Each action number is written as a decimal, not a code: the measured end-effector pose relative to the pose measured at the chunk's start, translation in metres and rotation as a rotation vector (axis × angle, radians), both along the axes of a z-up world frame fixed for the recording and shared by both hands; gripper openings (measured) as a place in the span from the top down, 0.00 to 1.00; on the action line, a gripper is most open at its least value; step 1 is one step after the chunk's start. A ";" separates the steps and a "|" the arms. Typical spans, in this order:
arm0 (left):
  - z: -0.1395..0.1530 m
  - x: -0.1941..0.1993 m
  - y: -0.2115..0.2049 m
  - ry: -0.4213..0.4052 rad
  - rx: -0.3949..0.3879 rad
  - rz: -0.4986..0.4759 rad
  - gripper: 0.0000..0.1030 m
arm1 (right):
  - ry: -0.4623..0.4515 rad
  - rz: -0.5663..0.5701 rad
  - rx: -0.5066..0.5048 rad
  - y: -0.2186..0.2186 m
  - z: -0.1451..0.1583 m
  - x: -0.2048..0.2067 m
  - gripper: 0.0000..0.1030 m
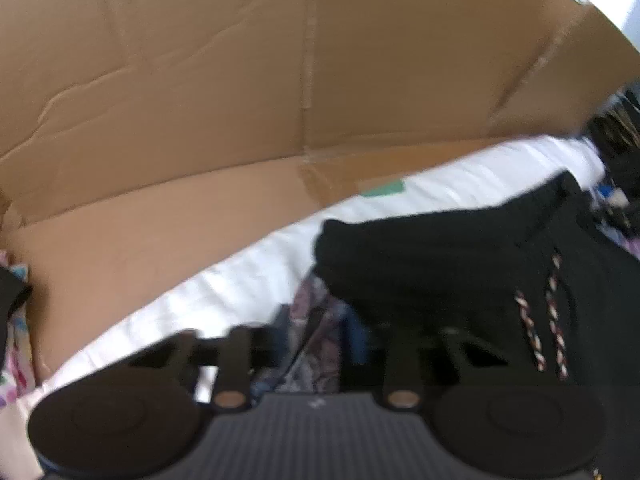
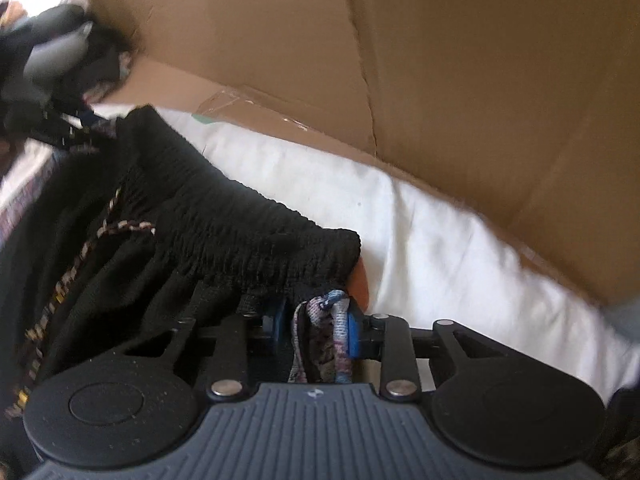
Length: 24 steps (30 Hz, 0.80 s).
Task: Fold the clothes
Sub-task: 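Grasp the shorts' waistband edge with both tools and lift it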
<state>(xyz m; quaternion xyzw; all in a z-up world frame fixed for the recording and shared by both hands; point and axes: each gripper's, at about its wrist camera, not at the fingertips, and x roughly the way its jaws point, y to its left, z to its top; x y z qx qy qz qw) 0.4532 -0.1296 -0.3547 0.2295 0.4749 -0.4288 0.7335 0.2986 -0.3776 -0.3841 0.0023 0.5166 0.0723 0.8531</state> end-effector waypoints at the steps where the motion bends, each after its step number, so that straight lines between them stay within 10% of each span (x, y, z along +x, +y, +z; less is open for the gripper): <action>1: 0.001 -0.003 -0.002 -0.011 0.009 -0.021 0.83 | -0.002 0.007 -0.010 0.001 0.002 -0.001 0.74; 24: 0.043 -0.002 0.016 -0.196 -0.018 0.001 0.95 | -0.133 0.075 -0.198 0.014 0.039 0.005 0.87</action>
